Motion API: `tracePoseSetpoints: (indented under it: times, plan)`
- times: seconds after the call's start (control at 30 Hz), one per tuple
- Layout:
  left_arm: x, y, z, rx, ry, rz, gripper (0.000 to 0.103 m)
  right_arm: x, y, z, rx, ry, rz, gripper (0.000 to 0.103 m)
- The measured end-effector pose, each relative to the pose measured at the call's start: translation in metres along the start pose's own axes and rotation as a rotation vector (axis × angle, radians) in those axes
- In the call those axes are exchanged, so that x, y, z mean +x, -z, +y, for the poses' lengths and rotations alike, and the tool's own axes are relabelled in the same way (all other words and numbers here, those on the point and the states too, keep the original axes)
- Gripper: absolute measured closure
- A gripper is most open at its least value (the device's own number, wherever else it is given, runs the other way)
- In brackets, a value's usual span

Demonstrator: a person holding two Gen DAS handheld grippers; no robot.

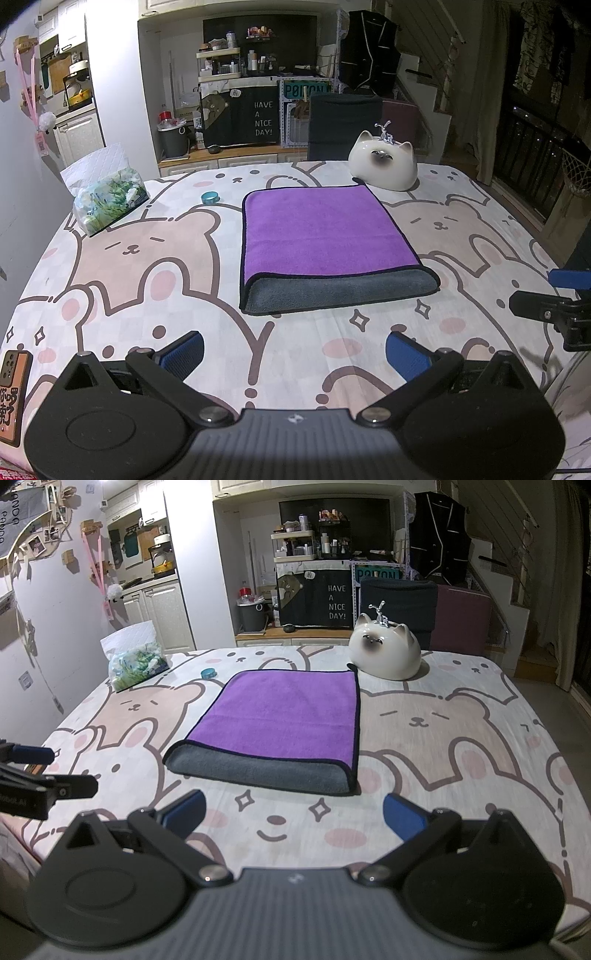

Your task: Fold towel

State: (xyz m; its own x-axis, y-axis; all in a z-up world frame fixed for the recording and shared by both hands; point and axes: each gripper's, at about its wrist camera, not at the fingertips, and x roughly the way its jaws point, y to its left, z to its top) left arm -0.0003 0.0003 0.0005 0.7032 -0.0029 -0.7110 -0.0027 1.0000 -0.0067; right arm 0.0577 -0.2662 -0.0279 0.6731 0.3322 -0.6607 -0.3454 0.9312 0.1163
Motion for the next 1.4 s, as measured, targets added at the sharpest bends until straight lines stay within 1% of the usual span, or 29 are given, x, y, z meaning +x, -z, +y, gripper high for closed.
tracePoseSetpoints:
  times: [0.57,0.77,1.03,1.1,1.2,1.27,1.4]
  plan:
    - [0.0,0.0,0.0,0.001,0.0,0.0,0.0,0.0,0.0,0.0,-0.001,0.0,0.001,0.0]
    - [-0.001,0.001,-0.008,0.0,0.0,0.0,0.0,0.0,0.0,0.0,0.0,0.0,0.001,0.0]
    - [-0.001,0.001,-0.008,-0.002,0.003,-0.001,0.0,0.0,0.0,0.0,0.0,0.002,0.0,0.0]
    - [-0.001,-0.002,-0.011,-0.008,0.015,-0.005,0.0,0.0,0.0,0.001,0.0,0.006,0.0,0.0]
    - [-0.001,-0.004,-0.014,-0.005,0.005,-0.007,0.0,0.002,0.001,0.003,-0.004,0.009,-0.001,0.0]
    - [-0.002,-0.007,-0.008,0.001,0.001,-0.009,0.0,0.002,0.0,0.004,-0.008,0.009,-0.002,0.0]
    - [-0.002,-0.014,-0.008,0.008,0.004,-0.029,0.0,0.002,-0.004,0.002,-0.003,0.006,0.001,0.0]
